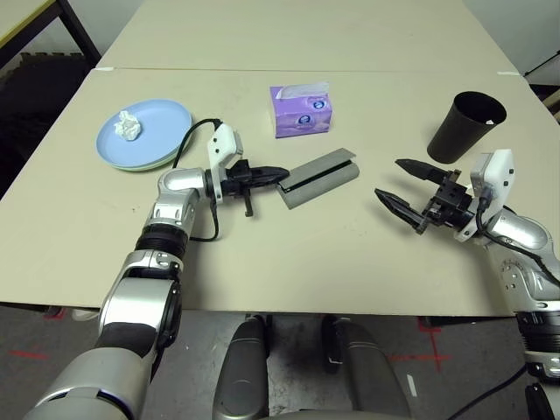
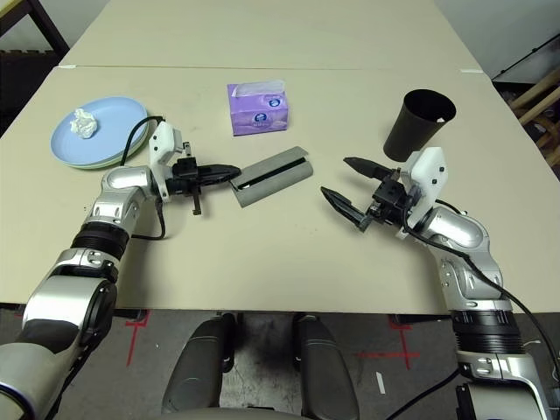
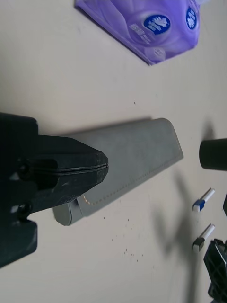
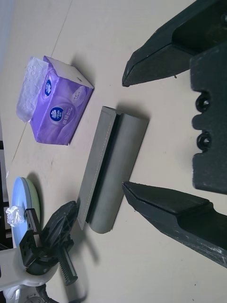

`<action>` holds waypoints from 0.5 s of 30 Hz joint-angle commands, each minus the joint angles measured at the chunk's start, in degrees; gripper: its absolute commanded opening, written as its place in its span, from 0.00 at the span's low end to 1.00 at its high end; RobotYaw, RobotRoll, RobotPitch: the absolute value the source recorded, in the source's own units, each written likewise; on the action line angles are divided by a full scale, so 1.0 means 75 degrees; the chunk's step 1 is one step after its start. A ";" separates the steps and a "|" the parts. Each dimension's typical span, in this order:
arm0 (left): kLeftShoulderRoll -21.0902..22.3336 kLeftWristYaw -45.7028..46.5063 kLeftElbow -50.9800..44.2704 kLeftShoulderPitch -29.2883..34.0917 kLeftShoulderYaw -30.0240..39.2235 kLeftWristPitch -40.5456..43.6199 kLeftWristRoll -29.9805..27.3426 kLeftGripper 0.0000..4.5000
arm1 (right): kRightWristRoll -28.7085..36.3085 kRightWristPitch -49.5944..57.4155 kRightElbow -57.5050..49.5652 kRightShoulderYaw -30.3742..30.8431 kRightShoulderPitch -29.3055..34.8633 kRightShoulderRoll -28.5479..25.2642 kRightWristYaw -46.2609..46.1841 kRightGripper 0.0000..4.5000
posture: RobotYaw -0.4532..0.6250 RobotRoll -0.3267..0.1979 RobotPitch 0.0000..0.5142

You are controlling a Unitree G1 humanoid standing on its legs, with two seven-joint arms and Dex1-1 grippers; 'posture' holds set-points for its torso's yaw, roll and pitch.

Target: Organize and tidy the items on the table.

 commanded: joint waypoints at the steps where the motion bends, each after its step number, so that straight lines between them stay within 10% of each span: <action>1: -0.0040 -0.0180 -0.0362 0.0215 -0.0171 0.0218 -0.0074 0.01 | 0.0028 0.0019 -0.0080 0.0037 -0.0004 -0.0014 0.0013 1.00 | 0.51 0.62 0.40; 15: -0.0043 -0.0216 -0.0831 0.0351 -0.0226 0.0606 -0.0126 0.01 | 0.0021 0.0034 -0.0116 0.0072 -0.0016 0.0028 -0.0012 1.00 | 0.51 0.62 0.40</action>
